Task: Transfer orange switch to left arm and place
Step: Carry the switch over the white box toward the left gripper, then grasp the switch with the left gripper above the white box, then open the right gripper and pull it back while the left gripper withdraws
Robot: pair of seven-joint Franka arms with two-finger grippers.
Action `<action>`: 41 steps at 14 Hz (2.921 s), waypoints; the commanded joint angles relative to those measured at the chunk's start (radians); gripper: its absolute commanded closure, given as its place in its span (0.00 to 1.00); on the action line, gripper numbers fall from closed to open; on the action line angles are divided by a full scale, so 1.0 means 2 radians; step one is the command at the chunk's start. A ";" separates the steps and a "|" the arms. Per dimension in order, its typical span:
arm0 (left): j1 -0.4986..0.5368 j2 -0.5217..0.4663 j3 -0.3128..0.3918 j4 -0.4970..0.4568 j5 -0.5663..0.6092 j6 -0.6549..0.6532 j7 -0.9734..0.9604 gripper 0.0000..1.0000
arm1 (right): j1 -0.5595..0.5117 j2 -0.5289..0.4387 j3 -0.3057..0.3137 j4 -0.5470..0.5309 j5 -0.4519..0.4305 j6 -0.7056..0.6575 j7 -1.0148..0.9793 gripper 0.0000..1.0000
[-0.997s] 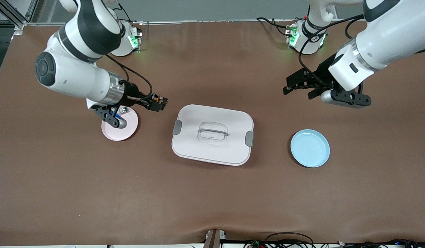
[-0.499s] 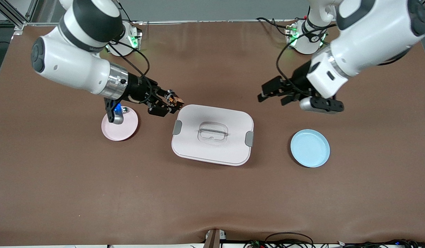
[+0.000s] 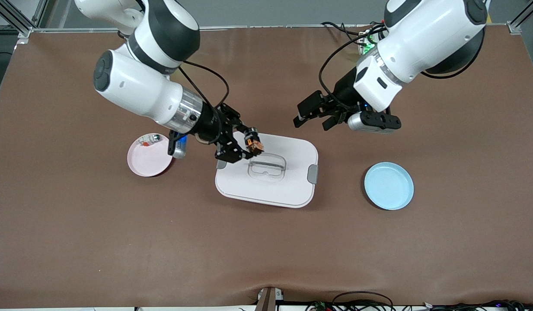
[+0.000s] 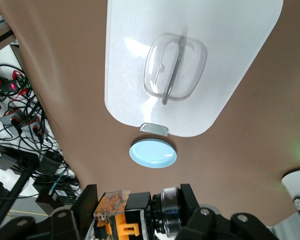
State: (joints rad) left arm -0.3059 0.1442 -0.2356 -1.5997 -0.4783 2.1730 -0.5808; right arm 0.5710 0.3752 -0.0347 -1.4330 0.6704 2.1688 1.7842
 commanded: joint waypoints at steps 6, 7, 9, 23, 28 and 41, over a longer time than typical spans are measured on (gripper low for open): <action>-0.023 0.056 -0.003 0.014 -0.001 0.089 0.004 0.14 | 0.025 0.070 -0.005 0.112 0.012 0.035 0.109 1.00; -0.022 0.056 -0.003 0.017 -0.001 0.089 0.004 0.14 | 0.027 0.070 -0.005 0.112 0.012 0.035 0.109 1.00; -0.022 0.055 -0.003 0.019 0.000 0.089 0.003 0.14 | 0.034 0.071 -0.006 0.112 0.011 0.035 0.108 1.00; -0.028 0.065 -0.003 0.018 0.005 0.089 0.018 1.00 | 0.052 0.078 -0.005 0.114 0.012 0.050 0.110 1.00; -0.019 0.061 -0.002 0.017 0.036 0.055 0.022 1.00 | 0.056 0.079 -0.005 0.114 0.012 0.062 0.111 0.76; 0.094 0.051 0.004 0.012 0.114 -0.134 0.254 1.00 | -0.015 0.053 -0.011 0.113 -0.001 -0.149 -0.188 0.00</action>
State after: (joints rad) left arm -0.1455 0.2650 -0.2258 -1.5671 -0.3016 1.9663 -0.1577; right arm 0.6043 0.5219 -0.0655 -1.2105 0.6783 1.9978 1.5529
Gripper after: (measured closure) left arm 0.599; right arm 0.000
